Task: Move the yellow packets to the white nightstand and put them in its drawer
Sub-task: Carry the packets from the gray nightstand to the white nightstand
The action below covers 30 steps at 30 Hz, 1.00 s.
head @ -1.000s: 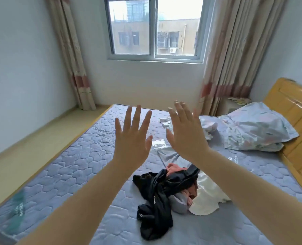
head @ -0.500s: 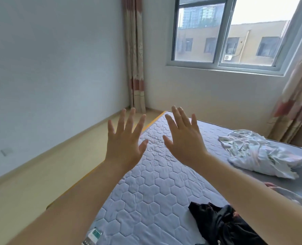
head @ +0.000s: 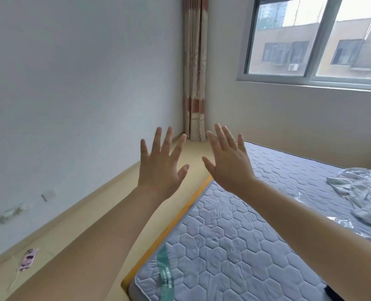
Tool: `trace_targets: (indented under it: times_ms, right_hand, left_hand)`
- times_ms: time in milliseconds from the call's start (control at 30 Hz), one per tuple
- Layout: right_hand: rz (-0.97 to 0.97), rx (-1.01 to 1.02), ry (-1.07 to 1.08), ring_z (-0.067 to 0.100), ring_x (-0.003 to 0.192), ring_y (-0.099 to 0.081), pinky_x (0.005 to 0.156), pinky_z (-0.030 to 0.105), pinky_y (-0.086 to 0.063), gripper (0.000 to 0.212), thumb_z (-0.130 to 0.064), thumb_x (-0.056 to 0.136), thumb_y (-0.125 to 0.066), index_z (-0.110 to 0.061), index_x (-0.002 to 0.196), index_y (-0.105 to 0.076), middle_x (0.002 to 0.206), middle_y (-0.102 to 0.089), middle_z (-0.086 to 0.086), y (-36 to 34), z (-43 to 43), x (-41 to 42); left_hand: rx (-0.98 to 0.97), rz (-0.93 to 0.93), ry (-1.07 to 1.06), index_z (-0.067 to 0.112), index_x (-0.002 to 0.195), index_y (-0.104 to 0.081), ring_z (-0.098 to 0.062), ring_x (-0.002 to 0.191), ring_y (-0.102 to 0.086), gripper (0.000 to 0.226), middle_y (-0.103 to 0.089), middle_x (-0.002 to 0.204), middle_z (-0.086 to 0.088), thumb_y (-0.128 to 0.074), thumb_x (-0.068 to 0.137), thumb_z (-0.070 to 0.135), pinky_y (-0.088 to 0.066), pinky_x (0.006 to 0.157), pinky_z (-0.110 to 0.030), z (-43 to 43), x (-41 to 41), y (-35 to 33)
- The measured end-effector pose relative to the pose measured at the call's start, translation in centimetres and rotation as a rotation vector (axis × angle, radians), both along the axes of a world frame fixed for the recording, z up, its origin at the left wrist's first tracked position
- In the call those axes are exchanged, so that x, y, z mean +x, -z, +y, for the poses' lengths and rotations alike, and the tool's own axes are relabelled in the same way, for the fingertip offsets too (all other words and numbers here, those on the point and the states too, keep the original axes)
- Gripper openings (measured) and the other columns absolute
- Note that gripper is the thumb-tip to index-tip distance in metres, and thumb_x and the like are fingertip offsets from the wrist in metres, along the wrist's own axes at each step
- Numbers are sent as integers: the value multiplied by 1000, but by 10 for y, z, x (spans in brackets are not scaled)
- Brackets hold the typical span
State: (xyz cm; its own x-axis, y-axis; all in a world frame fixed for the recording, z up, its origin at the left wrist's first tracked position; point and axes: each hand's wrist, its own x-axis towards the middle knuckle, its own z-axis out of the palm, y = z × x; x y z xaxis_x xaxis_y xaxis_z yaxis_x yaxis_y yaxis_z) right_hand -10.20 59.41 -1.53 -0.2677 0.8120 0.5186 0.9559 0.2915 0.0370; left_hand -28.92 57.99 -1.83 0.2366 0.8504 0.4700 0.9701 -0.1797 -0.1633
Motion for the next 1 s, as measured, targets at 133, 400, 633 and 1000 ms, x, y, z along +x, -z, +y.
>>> trace_targets:
  times_ms: [133, 400, 633, 1000]
  right_hand:
    - [-23, -1, 8, 30, 145, -20, 114, 54, -15, 72, -50, 89, -20, -9, 147, -30, 156, -21, 14, 3, 52, -58]
    - [16, 45, 33, 26, 148, -5, 116, 49, -1, 66, -44, 96, -37, -12, 150, -19, 160, -6, 10, 23, 207, -173]
    - [55, 18, 142, 24, 148, 2, 117, 48, 2, 67, -46, 97, -30, -13, 152, -12, 160, 1, 8, 10, 364, -242]
    - [27, 9, 347, 28, 147, -5, 116, 52, -6, 66, -35, 94, -43, -10, 150, -18, 160, -5, 12, 25, 587, -333]
  left_hand:
    - [15, -30, 1, 28, 151, 12, -29, 146, 17, 71, 15, 160, -6, -23, 96, 55, 1, 113, -59, 52, -57, 0]
    - [3, 43, 12, 28, 149, 17, -29, 145, 20, 71, 18, 159, -6, -22, 97, 54, 3, 113, -58, 205, -174, 19]
    - [-43, 110, 112, 29, 149, 19, -28, 144, 23, 69, 22, 158, -5, -19, 97, 54, 6, 113, -57, 382, -235, -4]
    - [-47, 68, 271, 27, 148, 22, -28, 145, 22, 71, 22, 158, -5, -18, 97, 55, 5, 114, -57, 640, -321, 7]
